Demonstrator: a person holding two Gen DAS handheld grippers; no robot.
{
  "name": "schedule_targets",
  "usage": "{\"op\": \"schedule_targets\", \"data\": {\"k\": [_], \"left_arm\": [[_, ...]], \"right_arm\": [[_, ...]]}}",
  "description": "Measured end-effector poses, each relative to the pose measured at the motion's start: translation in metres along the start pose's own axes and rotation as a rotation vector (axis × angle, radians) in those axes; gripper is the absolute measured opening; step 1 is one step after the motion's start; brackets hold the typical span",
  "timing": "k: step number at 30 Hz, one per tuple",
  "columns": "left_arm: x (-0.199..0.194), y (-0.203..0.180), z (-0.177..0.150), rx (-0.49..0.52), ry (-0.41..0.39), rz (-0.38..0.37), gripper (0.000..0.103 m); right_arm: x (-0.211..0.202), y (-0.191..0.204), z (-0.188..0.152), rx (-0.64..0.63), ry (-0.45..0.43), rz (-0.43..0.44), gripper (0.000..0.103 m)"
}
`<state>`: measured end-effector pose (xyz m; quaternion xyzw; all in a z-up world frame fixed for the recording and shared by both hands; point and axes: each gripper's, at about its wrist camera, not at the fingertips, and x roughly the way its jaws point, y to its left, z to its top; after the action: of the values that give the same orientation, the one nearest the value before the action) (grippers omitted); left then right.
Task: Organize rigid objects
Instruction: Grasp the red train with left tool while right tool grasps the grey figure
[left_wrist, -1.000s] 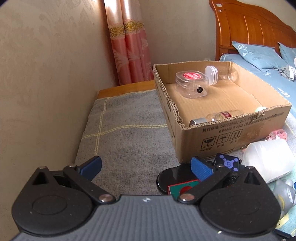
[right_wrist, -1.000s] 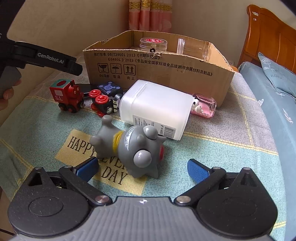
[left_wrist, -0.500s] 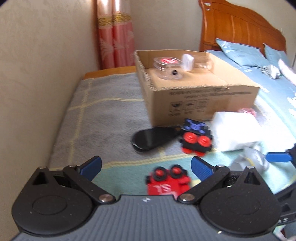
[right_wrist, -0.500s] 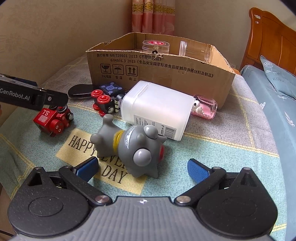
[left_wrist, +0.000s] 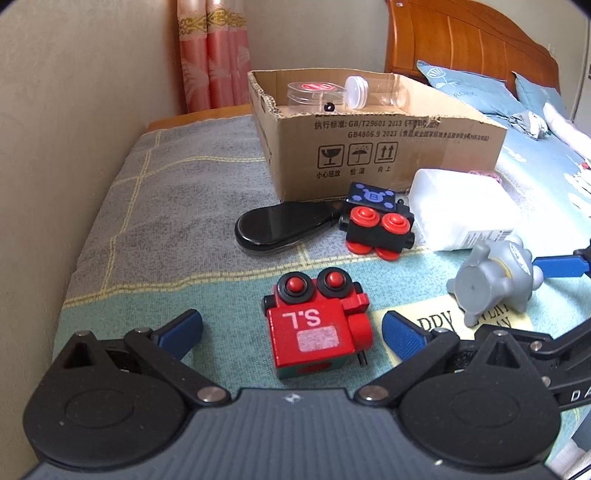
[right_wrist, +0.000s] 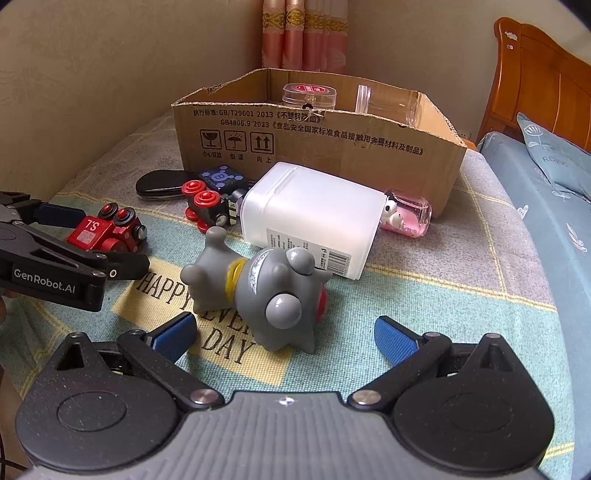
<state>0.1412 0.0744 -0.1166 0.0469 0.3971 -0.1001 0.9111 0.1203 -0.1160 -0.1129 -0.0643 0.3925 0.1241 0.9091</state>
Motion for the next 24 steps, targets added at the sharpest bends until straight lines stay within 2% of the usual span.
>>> {"op": "schedule_targets", "data": {"k": [4,10,11,13,16,17,24], "left_arm": [[-0.002,-0.006,0.0,-0.032,-0.003,0.037,0.102],[-0.008,-0.02,-0.004,-0.005,-0.001,-0.004,0.095],[-0.009,-0.022,-0.004,0.002,-0.009,0.003,0.092],[-0.012,-0.021,-0.004,0.002,-0.027,-0.001,0.075],[-0.012,-0.015,-0.001,-0.029,-0.035,-0.006,0.056],[-0.012,-0.015,-0.001,-0.024,-0.038,0.003,0.053],[-0.016,-0.005,-0.003,-0.034,-0.042,-0.007,0.053]], "right_arm": [[-0.001,0.0,-0.003,-0.001,-0.016,0.0,0.103],[-0.001,0.0,-0.003,-0.001,-0.022,-0.001,0.103],[-0.002,0.0,-0.003,-0.001,-0.025,0.0,0.103],[-0.002,0.0,-0.003,-0.001,-0.029,0.0,0.103],[-0.002,0.0,-0.004,-0.001,-0.029,0.001,0.103],[-0.002,0.0,-0.004,-0.003,-0.027,0.002,0.103],[-0.003,0.009,0.001,-0.051,0.01,0.071,0.103]]}}
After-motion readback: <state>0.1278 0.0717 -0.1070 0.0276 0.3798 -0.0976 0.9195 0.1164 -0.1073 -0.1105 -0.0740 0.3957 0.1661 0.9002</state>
